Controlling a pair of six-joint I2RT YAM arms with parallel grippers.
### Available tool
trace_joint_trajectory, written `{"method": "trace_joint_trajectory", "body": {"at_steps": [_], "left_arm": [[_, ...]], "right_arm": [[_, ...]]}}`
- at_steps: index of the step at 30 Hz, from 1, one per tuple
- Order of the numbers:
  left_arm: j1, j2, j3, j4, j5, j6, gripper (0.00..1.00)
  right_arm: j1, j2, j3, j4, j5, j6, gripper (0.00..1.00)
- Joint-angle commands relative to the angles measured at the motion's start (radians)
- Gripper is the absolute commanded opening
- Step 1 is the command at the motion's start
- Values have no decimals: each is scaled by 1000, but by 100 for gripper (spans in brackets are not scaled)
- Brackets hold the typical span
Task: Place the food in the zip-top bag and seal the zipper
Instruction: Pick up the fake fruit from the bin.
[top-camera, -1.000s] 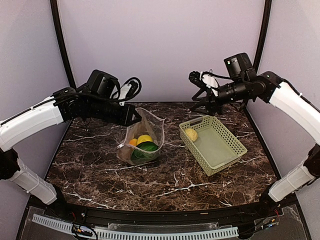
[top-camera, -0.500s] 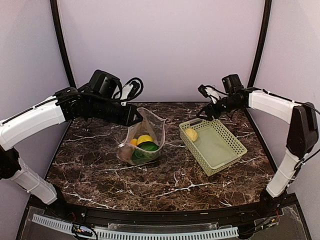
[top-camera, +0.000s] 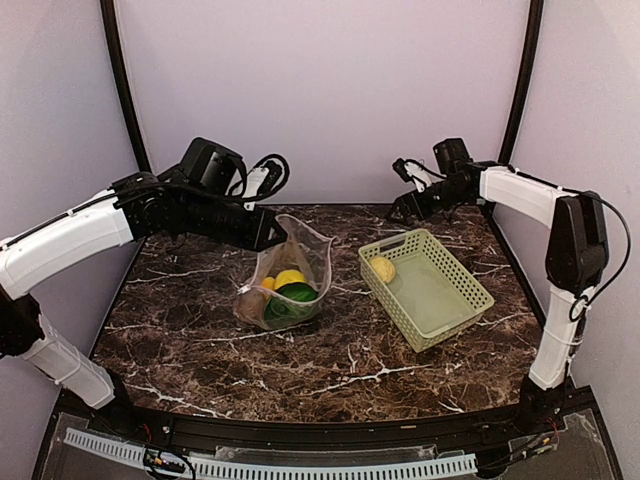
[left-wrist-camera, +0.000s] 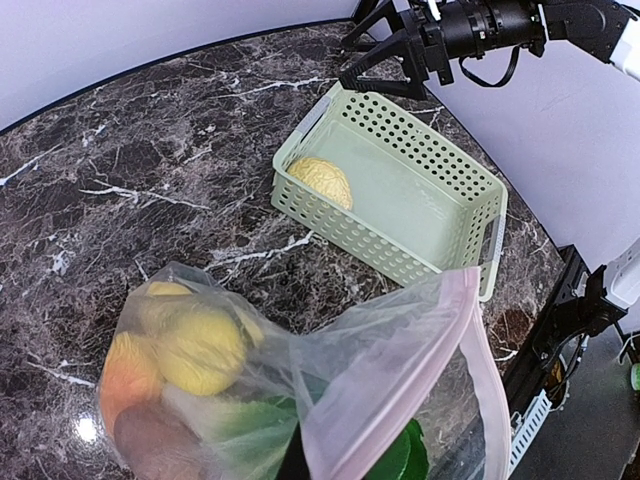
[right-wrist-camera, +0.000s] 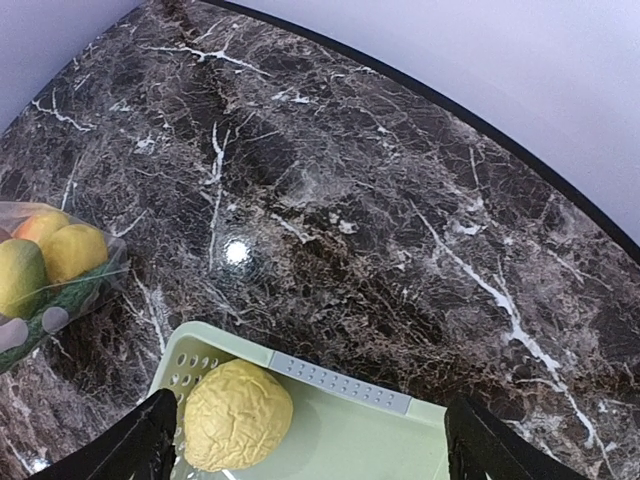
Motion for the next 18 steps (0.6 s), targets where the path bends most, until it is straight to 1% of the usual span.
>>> {"method": "trace_joint_trajectory", "body": {"at_steps": [1, 3, 9, 18], "left_arm": [[5, 0, 32, -14, -2, 13, 1], [5, -1, 32, -19, -4, 11, 1], [5, -8, 6, 0, -2, -7, 1], [5, 9, -1, 15, 16, -21, 1]], "right_arm": [[0, 35, 8, -82, -134, 26, 89], [1, 42, -8, -87, -177, 28, 87], [5, 62, -25, -100, -197, 13, 86], [26, 111, -49, -106, -175, -3, 84]]}}
